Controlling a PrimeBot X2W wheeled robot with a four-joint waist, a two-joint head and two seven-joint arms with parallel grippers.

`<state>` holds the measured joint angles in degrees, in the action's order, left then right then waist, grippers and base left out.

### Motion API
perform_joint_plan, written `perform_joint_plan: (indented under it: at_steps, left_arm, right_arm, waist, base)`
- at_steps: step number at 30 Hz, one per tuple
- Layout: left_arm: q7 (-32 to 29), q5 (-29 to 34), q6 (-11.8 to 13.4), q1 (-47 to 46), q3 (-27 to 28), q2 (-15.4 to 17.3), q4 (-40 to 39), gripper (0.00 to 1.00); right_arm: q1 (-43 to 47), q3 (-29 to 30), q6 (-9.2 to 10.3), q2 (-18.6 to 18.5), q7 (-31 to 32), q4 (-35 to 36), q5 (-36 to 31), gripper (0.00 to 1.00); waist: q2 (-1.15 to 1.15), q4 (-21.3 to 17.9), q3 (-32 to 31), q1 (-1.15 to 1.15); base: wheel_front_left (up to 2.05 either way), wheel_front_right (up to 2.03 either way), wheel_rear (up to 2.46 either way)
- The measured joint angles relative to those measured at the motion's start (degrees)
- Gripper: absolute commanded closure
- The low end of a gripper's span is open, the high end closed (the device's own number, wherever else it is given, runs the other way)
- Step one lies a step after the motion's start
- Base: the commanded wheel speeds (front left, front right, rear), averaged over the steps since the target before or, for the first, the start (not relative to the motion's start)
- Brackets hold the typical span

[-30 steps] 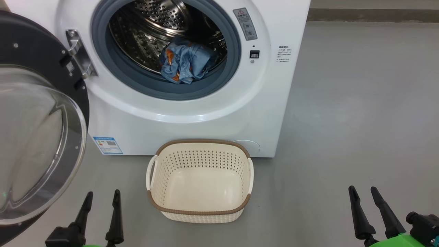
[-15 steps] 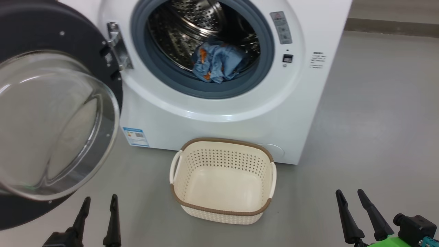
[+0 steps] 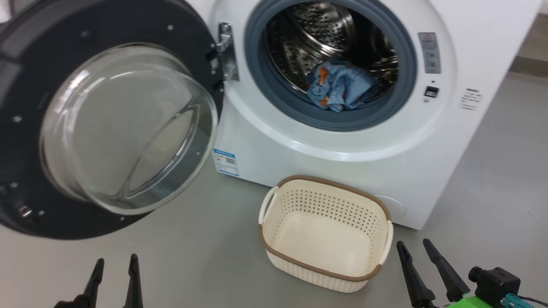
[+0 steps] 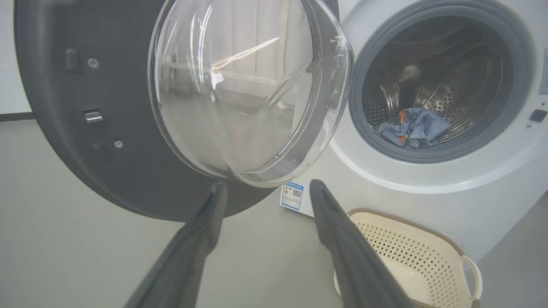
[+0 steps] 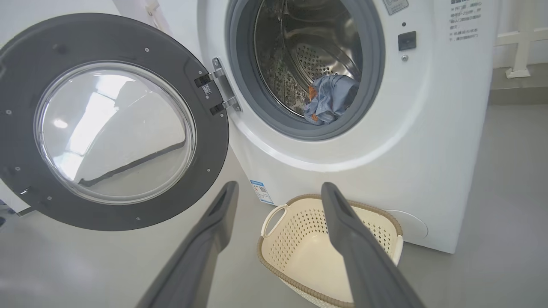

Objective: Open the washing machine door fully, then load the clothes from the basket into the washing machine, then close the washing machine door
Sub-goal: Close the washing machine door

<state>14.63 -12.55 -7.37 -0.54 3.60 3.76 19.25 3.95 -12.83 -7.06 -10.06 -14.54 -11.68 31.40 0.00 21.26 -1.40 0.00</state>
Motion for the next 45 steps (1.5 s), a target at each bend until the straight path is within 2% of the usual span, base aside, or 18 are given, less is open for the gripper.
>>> perform_joint_plan:
  at_steps: [5,11,25,27,28,29,32,37,40,45]
  left_arm:
    - [0.0,0.0,0.0,1.2,0.2,0.0,0.1,0.0]
    - [0.0,0.0,0.0,2.3,2.6,-0.1,-0.9,0.0]
    - [0.0,-1.0,0.0,2.2,3.4,-1.2,-2.5,0.02]
    - [0.0,-1.0,0.0,2.1,3.4,-1.2,-3.5,0.54]
    - [0.0,-1.3,0.0,1.9,3.4,-1.1,-4.1,0.73]
    - [0.0,-1.9,0.0,1.6,3.4,-0.9,-4.7,1.0]
    - [0.0,-4.0,0.0,0.3,4.4,0.6,-7.1,1.0]
    - [0.0,-11.4,0.0,-4.6,6.4,4.8,-11.9,1.0]
    - [0.0,-19.5,0.0,-7.5,6.9,7.9,-12.3,1.0]
    - [-0.1,-33.3,0.0,-14.5,8.7,15.5,-9.7,1.0]
  right_arm:
    - [-0.1,-0.5,0.0,0.3,0.0,-0.1,0.5,0.0]
    - [-1.7,-3.7,0.0,0.3,0.0,-0.6,0.6,0.0]
    - [-3.6,-4.0,0.0,-0.5,0.0,-1.0,0.9,0.0]
    - [-3.6,-3.6,0.0,-0.5,0.0,-1.0,0.9,0.0]
    - [-3.6,-3.6,0.0,-0.5,0.0,-1.0,0.9,0.0]
    - [-3.6,-3.5,0.0,-0.5,0.0,-0.9,0.9,0.0]
    - [-3.5,-3.3,0.0,-0.5,0.0,-0.8,0.9,0.0]
    - [-3.5,-2.0,0.0,0.1,0.0,-0.6,0.8,0.0]
    - [-3.5,-1.9,0.0,0.6,0.0,-0.3,0.7,0.0]
    - [-3.6,-1.6,0.0,0.6,0.0,-0.2,0.7,0.0]
  waist:
    - [0.0,3.1,-0.4,0.0]
    - [0.0,6.9,-0.2,0.0]
    - [0.0,8.1,2.2,0.0]
    - [0.0,8.1,2.4,0.0]
    - [0.0,8.1,2.5,0.0]
    - [0.0,8.1,2.6,0.0]
    - [0.0,8.1,2.9,0.0]
    - [0.0,8.1,3.4,0.0]
    - [0.0,8.0,4.1,0.0]
    - [0.0,7.2,5.6,0.0]
  base:
    - [0.0,0.0,0.0]
    - [0.0,0.0,0.0]
    - [0.0,0.0,0.0]
    - [0.0,0.0,0.0]
    - [0.0,0.0,0.0]
    - [0.0,0.0,0.0]
    - [0.0,0.0,0.0]
    - [0.0,0.0,0.0]
    - [0.0,0.0,0.0]
    - [0.0,0.0,0.0]
